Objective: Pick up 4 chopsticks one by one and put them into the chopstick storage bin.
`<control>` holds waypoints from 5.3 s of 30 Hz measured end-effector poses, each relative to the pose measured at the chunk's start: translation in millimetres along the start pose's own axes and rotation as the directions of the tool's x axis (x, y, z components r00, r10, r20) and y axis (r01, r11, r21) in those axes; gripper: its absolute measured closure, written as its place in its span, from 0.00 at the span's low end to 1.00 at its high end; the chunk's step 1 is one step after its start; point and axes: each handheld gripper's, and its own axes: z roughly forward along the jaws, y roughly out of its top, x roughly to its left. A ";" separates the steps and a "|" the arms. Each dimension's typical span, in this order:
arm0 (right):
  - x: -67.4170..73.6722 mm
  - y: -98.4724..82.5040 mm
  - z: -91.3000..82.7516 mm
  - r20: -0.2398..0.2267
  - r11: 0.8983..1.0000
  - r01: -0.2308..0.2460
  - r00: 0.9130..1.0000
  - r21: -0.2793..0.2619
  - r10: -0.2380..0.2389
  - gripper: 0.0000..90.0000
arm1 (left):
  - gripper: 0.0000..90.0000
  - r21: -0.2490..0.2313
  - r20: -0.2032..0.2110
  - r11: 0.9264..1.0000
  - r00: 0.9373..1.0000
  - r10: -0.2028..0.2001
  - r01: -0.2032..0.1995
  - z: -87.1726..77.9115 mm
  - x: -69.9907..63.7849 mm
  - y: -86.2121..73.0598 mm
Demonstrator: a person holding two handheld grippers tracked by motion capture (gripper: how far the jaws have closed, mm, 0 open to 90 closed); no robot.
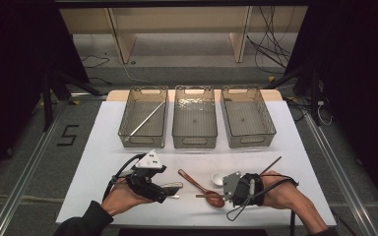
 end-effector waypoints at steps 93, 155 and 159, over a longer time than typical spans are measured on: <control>-8.3 -22.3 -14.8 0.095 0.910 -0.304 0.935 -0.282 0.342 0.37 | 0.92 0.057 -0.076 0.997 0.996 0.050 -0.045 -1.3 10.9 7.1; -2.3 -52.8 -9.1 0.046 0.862 -0.413 0.895 -0.295 0.444 0.30 | 0.92 -0.129 -0.401 0.935 0.846 -0.353 0.330 -48.5 167.2 22.5; -2.2 -53.1 -8.9 0.045 0.860 -0.416 0.893 -0.294 0.447 0.30 | 0.92 -0.112 -0.401 0.929 0.840 -0.366 0.352 -46.9 173.7 22.9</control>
